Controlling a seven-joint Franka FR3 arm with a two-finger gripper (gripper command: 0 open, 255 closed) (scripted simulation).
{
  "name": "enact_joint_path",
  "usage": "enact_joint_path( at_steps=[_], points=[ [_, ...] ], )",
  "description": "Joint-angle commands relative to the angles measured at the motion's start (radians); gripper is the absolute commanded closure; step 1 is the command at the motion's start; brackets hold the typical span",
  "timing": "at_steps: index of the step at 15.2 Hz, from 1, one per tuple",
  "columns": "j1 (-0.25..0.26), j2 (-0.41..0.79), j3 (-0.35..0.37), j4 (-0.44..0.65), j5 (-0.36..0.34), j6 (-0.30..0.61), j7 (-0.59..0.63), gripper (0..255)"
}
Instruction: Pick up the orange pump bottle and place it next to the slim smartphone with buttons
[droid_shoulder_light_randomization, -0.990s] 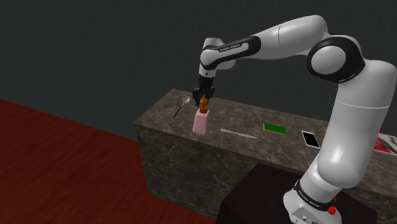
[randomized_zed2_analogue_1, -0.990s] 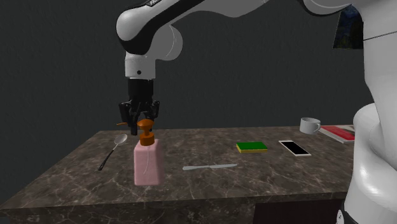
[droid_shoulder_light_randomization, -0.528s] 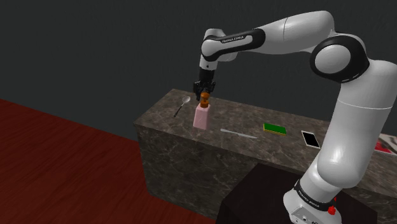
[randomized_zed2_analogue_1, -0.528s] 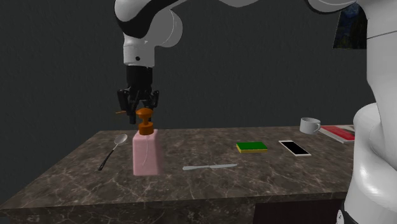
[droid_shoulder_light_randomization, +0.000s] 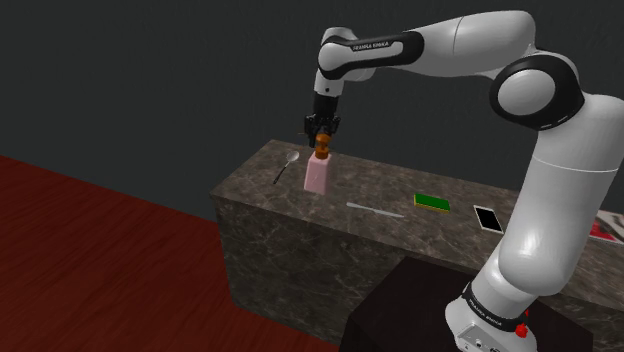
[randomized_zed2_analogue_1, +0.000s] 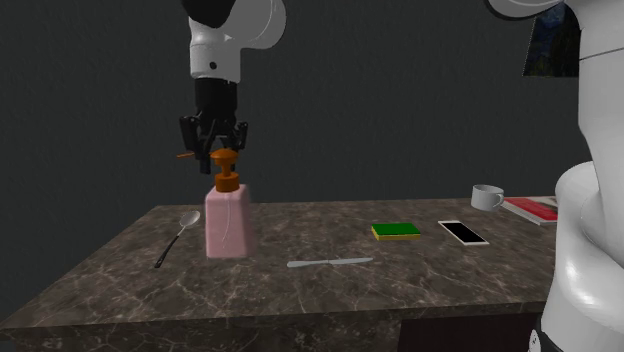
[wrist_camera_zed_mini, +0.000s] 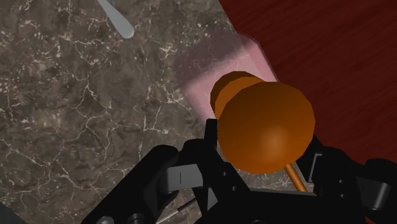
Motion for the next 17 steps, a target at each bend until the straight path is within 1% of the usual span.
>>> enact_joint_path(
  at_steps=[1,9,17],
  points=[
    [-0.002,-0.003,-0.001,0.020,0.000,-0.024,0.001,255],
    [-0.003,0.000,-0.001,0.132,-0.003,-0.131,0.014,255],
    [-0.004,0.022,-0.001,0.271,-0.004,-0.247,0.029,255]
  ],
)
